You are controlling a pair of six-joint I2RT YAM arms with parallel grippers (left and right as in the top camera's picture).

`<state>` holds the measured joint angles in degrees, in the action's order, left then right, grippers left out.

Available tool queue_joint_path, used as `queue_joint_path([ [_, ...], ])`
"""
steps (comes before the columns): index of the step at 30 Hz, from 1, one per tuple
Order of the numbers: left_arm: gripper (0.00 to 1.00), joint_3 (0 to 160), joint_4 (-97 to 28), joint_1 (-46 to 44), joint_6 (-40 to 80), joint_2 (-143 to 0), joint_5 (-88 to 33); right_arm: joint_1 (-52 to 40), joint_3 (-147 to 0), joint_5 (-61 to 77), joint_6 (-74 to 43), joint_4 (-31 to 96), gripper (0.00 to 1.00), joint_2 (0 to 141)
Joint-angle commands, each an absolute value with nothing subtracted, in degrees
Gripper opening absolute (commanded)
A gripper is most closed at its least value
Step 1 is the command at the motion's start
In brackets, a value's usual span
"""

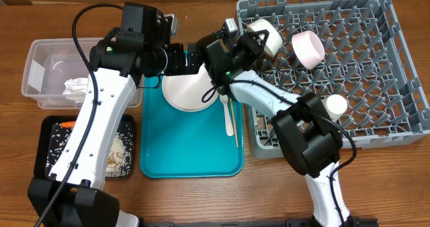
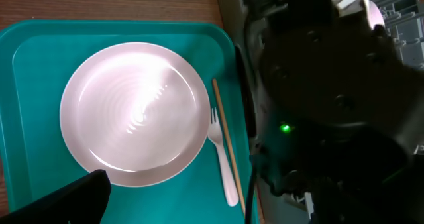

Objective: Sort waste into correct bins and load items into the dishwasher
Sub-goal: 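Move the right gripper left over the white plate on the teal tray, then lower the right gripper to the white plate's right rim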

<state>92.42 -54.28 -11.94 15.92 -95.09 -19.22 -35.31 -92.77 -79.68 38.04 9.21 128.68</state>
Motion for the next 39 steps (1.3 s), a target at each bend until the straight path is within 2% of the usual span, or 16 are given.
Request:
queue_joint_path([
  [1, 1.0, 94.0, -54.2, -11.6, 15.2, -93.8, -18.9, -36.3, -92.0, -77.3, 37.7, 9.3, 0.3, 129.9],
  [4, 1.0, 94.0, -54.2, -11.6, 15.2, -93.8, -18.9, -36.8, -92.0, -77.3, 37.8, 9.3, 0.53, 129.9],
  [6, 1.0, 94.0, -54.2, -11.6, 15.2, -93.8, -18.9, -37.0, -92.0, -77.4, 37.8, 9.3, 0.61, 129.9],
  [10, 1.0, 94.0, -54.2, -11.6, 15.2, -93.8, -18.9, -37.1, -92.0, -78.0, 37.8, 9.2, 0.69, 129.9],
  [14, 1.0, 94.0, -54.2, -11.6, 15.2, -93.8, -18.9, -37.1, -92.0, -80.3, 37.8, 7.7, 0.81, 129.9],
  [17, 1.0, 94.0, -54.2, -11.6, 15.2, -93.8, -18.9, -37.1, -92.0, -81.0, 37.8, 6.2, 0.85, 129.8],
  [22, 1.0, 94.0, -54.2, -11.6, 15.2, -93.8, -18.9, -37.1, -92.0, -80.9, 37.8, 5.7, 0.87, 128.8],
  [30, 1.0, 94.0, -54.2, -11.6, 15.2, -93.8, -18.9, -38.5, -92.0, -78.3, 37.8, 5.6, 0.99, 125.2],
  [35, 1.0, 94.0, -54.2, -11.6, 15.2, -93.8, -18.9, -40.4, -92.0, -77.9, 36.9, 6.3, 1.0, 124.3],
  [39, 1.0, 94.0, -54.2, -11.6, 15.2, -93.8, -18.9, -41.6, -92.0, -76.9, 31.4, 10.2, 1.0, 124.3],
])
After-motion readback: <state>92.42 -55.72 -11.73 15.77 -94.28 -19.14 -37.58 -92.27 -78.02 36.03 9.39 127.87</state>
